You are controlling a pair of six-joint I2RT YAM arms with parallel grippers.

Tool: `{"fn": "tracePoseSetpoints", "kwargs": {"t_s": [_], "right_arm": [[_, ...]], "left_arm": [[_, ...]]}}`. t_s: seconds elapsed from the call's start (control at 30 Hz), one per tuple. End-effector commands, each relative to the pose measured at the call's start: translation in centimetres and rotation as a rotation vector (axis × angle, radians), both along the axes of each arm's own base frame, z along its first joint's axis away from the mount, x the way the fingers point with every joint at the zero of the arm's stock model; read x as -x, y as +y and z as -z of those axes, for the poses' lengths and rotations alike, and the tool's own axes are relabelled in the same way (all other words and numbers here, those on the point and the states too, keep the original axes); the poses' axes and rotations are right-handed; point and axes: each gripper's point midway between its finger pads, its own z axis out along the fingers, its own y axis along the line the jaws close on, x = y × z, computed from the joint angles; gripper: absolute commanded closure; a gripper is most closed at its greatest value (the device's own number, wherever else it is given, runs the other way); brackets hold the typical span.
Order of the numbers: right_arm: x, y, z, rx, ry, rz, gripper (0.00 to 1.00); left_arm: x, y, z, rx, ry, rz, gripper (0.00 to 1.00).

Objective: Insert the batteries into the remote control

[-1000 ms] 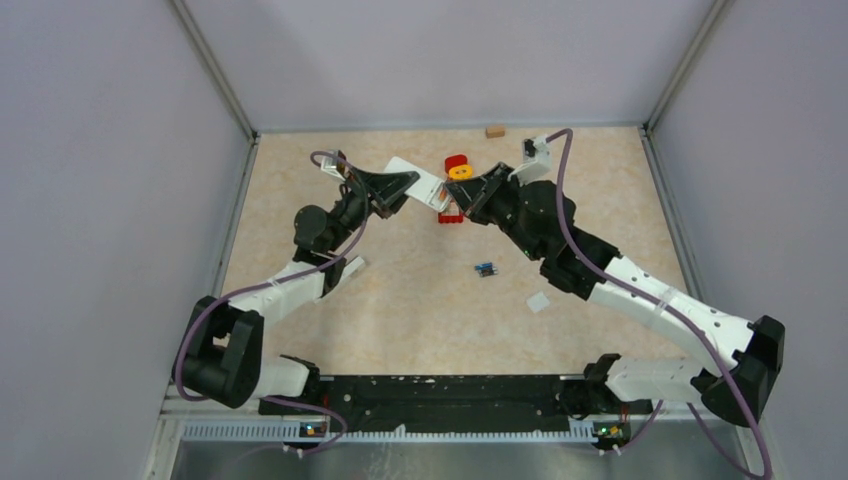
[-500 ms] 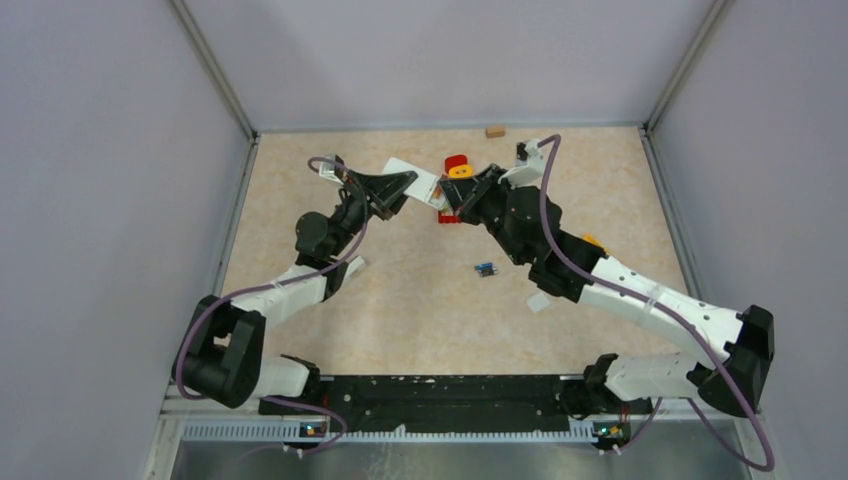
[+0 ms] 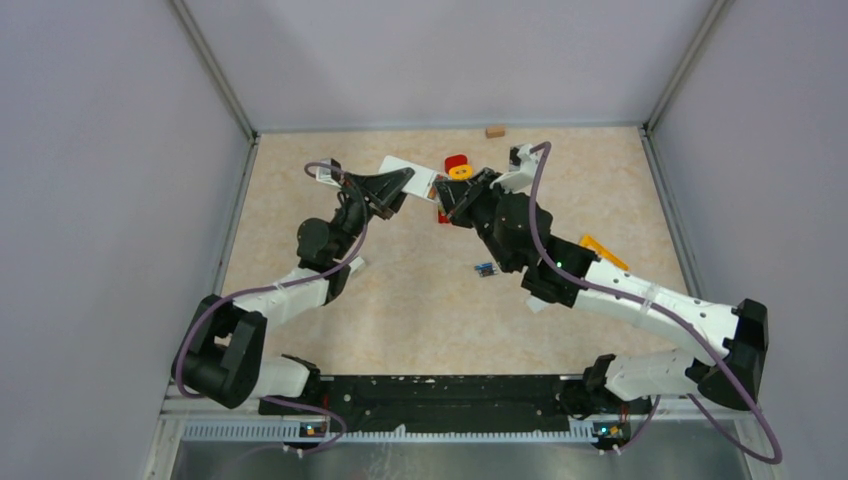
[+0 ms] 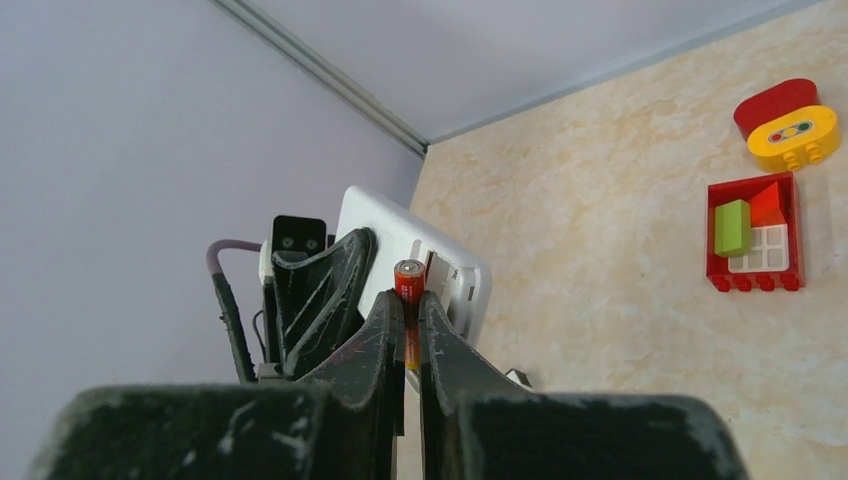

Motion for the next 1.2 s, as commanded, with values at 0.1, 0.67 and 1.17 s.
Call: {"fn": "tracePoseSetpoints", "kwargs": {"t_s": [0.1,0.67,1.17], "right_arm": [[-0.3,-0.9,0.9,0.109,0.018,0.078,1.0],[-1.9,-2.5,1.9,0.13,0.108,0.255,0.98],[-0.7,-1.0,3.8,0.162,0.154,0.139,0.88]], "left_arm": [[2.2,1.4,-5.2,0.106,-0.196,-0.03,1.0],[2.9,1.3,-5.5,0.13,-0.226,-0.013,1.0],[2.3,1.6,-5.8,0.159,-0.226,-0.03,1.0]]}}
